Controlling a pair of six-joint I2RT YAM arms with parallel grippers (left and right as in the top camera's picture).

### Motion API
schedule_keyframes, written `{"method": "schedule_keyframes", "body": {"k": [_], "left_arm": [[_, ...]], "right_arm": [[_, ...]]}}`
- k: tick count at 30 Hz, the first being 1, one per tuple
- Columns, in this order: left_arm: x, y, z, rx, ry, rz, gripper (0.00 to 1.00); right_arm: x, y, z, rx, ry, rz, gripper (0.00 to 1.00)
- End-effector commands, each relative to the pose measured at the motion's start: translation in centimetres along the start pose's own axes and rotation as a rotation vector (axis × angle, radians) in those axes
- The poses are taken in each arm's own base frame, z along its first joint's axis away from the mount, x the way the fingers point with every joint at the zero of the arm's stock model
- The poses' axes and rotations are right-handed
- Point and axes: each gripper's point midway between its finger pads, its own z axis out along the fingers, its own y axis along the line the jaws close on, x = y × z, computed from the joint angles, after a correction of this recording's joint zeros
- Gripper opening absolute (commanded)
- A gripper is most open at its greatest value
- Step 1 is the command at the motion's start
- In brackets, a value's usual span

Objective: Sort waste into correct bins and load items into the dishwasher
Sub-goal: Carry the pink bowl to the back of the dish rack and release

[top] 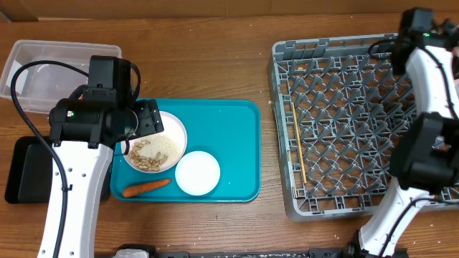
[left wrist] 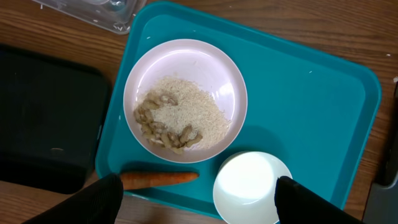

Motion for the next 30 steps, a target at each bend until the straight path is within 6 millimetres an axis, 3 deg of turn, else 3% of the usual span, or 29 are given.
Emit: {"method": "schedule_keyframes", "body": {"k": [1, 8, 13, 17, 21, 26, 30], "left_arm": [[-0.3, 0.2, -0.2, -0.008, -0.016, 0.014, 0.80], [-0.5, 0.2, -0.2, -0.008, -0.023, 0.015, 0.80], [-0.9, 0.0, -0.2, -0.001, -0.039, 0.013, 0.83], [-0.8, 0.1, -0.2, -0.003, -0.034, 0.014, 0.83], [-0.7, 0.1, -0.2, -0.003, -0.033, 0.014, 0.83], [-0.7, 0.1, -0.2, -0.004, -0.033, 0.014, 0.83], [-0.6, 0.1, -0.2, -0.005, -0.029, 0.014, 0.83]], "right_arm": [[1.7, 3.4, -1.4, -0.074, 0.020, -0.023, 0.04], [6.2, 8.7, -6.0, -0.305, 0.137, -0.168, 0.16], [8.4, 10.0, -8.4, -0.387, 0.196, -0.238, 0.28], [9.6, 9.3, -9.3, -0.364, 0.225, -0.253, 0.30], [9.3, 7.9, -10.8, -0.368, 0.225, -0.236, 0.31], [7.1, 5.1, -13.5, -0.448, 0.199, -0.161, 0.35], [5.0, 2.2, -16.8, -0.603, 0.188, -0.066, 0.44]]}}
